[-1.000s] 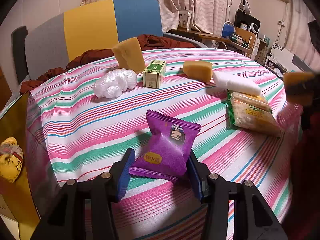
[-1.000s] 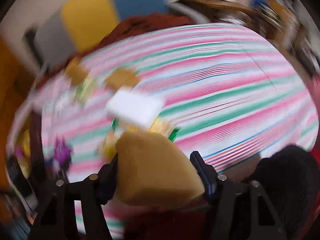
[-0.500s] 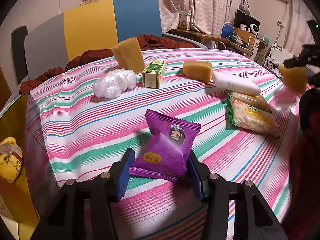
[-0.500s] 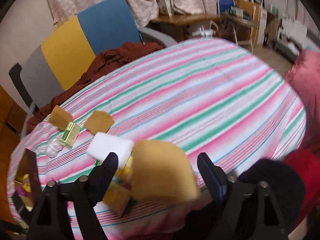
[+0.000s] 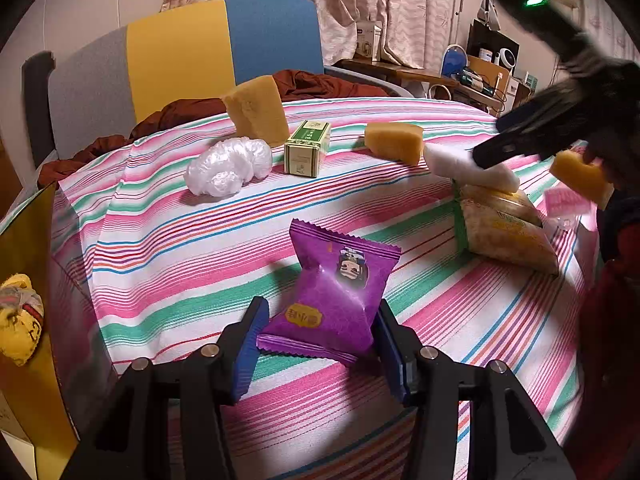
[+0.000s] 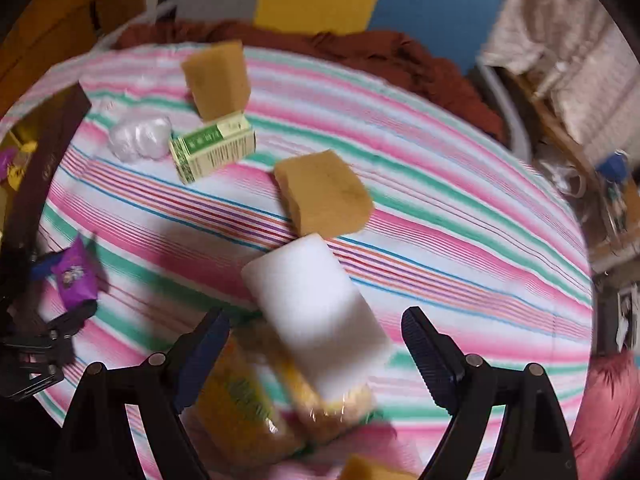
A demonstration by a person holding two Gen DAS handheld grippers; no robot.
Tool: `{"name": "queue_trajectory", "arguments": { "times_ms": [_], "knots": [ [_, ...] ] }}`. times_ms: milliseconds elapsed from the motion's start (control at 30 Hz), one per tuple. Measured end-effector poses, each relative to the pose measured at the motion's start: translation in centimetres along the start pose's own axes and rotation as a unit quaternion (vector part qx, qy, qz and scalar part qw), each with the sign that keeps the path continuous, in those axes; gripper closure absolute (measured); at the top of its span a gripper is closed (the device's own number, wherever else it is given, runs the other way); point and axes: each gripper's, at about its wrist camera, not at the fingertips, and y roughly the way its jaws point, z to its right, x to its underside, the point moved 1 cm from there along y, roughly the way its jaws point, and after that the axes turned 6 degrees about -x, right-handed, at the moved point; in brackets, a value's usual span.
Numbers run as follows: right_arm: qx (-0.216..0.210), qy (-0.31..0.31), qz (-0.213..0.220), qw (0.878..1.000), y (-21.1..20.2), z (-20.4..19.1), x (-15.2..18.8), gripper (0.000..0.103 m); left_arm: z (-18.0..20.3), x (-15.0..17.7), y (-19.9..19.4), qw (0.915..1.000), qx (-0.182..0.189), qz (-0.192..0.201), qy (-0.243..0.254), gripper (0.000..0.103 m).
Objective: Organize objects
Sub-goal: 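Lift the purple packet with the left tool while the right tool grasps the white foam block, then carry the purple packet and white block over the gold tray with both tools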
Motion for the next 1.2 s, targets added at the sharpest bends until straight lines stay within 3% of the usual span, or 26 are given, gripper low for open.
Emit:
{"name": "queue_trajectory", "arguments": {
  "times_ms": [133,233,267,300,333,433,567,733,833,967,1200],
  "knots": [
    [-0.022,-0.007,-0.042,0.999,2.9,1.1,-0.9,0.013,0.1,0.0,0.0,1.0,0.001,0.0,0.001,0.049],
    [-0.037,0.017,-0.044,0.998,3.7,2.1,-0.7,0.015,0.2,0.0,0.0,1.0,0.001,0.0,0.0,0.049],
    [-0.046,0.026,-0.041,0.998,3.7,2.3,-0.5,0.02,0.1,0.0,0.0,1.0,0.001,0.0,0.0,0.048],
    [-0.056,0.036,-0.033,0.997,3.5,2.6,-0.3,0.039,0.1,0.0,0.0,1.0,0.001,0.0,0.0,0.048],
    [-0.059,0.039,-0.024,0.997,3.1,2.6,-0.1,0.045,0.2,0.0,0.0,1.0,0.002,0.0,0.0,0.048],
    [-0.031,0.027,-0.01,0.999,1.7,1.8,0.4,0.045,0.3,0.0,0.0,1.0,0.0,0.0,0.002,0.048],
    [-0.008,0.051,0.046,0.998,-1.5,0.7,0.9,0.045,0.4,0.1,0.1,1.0,-0.001,0.0,0.005,0.048],
    [-0.034,0.132,0.133,0.982,-4.7,-0.1,1.3,0.044,0.1,-0.3,-0.3,0.9999,0.002,-0.01,-0.005,0.051],
    [-0.074,0.164,0.169,0.969,-5.5,-1.5,1.8,0.044,-0.1,-0.4,-1.5,0.9999,0.0,-0.005,-0.014,0.051],
    [-0.111,0.181,0.18,0.96,-4.8,-3.3,2.5,0.044,0.0,-1.1,-4.5,0.9997,-0.003,0.019,-0.015,0.051],
    [-0.107,0.169,0.173,0.964,-3.9,-4.6,2.4,0.044,-1.7,-1.7,-9.9,0.997,-0.017,0.057,-0.051,0.051]
  ]
}}
